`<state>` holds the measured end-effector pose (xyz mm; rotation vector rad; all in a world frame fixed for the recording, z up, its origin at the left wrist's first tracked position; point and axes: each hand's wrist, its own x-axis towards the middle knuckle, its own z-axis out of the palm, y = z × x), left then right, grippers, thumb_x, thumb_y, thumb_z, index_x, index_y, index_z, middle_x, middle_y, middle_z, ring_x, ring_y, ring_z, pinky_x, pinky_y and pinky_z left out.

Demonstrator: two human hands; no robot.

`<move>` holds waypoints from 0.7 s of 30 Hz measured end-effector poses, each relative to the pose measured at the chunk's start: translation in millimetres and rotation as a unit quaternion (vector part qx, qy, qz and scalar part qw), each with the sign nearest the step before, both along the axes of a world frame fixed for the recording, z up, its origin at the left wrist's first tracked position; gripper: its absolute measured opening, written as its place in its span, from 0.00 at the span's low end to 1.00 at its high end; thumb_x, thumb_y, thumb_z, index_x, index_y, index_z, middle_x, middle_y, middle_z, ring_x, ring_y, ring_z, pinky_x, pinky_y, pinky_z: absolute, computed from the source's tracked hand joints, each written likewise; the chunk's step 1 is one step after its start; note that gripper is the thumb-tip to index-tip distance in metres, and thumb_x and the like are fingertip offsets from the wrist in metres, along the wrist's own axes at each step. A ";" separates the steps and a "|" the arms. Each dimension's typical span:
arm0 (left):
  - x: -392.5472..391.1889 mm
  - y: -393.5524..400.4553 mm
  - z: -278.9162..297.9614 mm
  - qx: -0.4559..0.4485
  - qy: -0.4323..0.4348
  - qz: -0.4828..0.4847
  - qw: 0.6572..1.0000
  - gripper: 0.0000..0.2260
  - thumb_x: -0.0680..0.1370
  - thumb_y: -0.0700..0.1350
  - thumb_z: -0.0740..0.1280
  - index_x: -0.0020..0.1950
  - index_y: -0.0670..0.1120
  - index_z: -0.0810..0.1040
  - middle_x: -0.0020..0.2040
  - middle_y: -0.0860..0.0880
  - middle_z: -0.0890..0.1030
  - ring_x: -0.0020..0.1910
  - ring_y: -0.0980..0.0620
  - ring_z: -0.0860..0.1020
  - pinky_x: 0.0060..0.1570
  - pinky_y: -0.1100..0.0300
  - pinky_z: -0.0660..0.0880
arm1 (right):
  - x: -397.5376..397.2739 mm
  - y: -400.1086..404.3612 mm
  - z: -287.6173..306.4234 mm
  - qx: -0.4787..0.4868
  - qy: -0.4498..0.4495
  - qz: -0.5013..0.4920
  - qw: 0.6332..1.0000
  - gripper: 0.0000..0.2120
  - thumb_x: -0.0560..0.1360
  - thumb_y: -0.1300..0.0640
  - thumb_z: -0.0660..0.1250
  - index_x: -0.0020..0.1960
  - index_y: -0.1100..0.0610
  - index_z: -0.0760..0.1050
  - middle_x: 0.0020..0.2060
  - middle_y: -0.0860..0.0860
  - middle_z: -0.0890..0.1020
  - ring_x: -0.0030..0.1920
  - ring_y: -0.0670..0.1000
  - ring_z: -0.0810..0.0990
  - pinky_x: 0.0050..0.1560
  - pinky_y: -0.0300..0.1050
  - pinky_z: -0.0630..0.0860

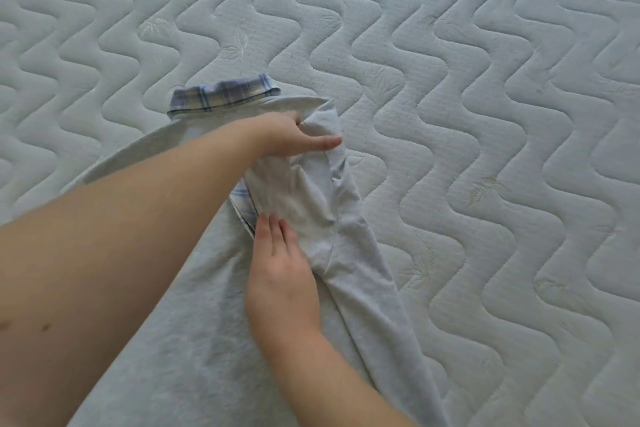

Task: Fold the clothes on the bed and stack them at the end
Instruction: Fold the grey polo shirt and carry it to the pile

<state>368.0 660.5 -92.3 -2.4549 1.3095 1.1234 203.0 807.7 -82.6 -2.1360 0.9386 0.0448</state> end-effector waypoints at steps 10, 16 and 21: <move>-16.2 -22.5 -16.0 -0.201 0.013 0.067 0.977 0.10 0.79 0.47 0.67 0.56 0.42 0.78 0.54 0.43 0.81 0.53 0.44 0.78 0.46 0.58 0.68 | -65.2 -7.5 -19.4 -0.142 -0.052 -0.025 0.988 0.25 0.75 0.53 0.68 0.70 0.58 0.72 0.68 0.55 0.75 0.70 0.55 0.72 0.69 0.54 0.69; -19.6 -20.3 -19.7 -0.216 -0.001 0.036 0.976 0.11 0.79 0.45 0.67 0.60 0.44 0.80 0.56 0.43 0.82 0.58 0.43 0.78 0.56 0.55 0.72 | -113.2 -10.5 -37.9 -0.177 0.047 -0.016 0.983 0.33 0.71 0.54 0.72 0.74 0.58 0.68 0.73 0.54 0.70 0.73 0.55 0.68 0.72 0.53 0.62; -26.9 -15.4 -24.9 -0.173 -0.061 0.026 0.983 0.16 0.75 0.52 0.72 0.56 0.45 0.76 0.57 0.43 0.80 0.59 0.42 0.76 0.52 0.54 0.72 | -117.4 3.1 -51.3 -0.189 0.080 -0.002 0.979 0.32 0.74 0.55 0.69 0.76 0.59 0.64 0.75 0.55 0.66 0.75 0.54 0.65 0.72 0.51 0.58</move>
